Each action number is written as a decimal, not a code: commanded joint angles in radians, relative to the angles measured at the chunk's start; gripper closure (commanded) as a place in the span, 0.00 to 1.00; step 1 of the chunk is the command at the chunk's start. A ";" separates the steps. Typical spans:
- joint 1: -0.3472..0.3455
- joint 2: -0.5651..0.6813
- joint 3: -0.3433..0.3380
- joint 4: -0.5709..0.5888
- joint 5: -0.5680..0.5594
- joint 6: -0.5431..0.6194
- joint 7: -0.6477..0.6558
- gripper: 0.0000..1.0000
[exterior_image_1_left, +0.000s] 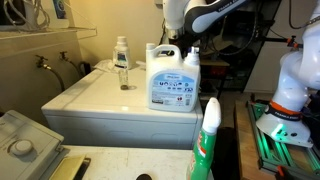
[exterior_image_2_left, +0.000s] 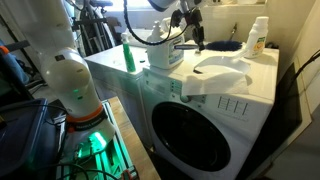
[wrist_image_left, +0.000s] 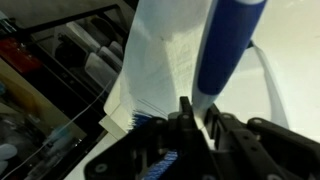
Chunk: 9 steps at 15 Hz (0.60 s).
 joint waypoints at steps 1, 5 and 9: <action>-0.040 0.000 0.010 -0.030 -0.005 0.047 0.033 0.96; -0.061 0.063 0.000 0.046 -0.035 0.105 0.022 0.96; -0.073 0.149 -0.012 0.131 -0.037 0.144 -0.027 0.96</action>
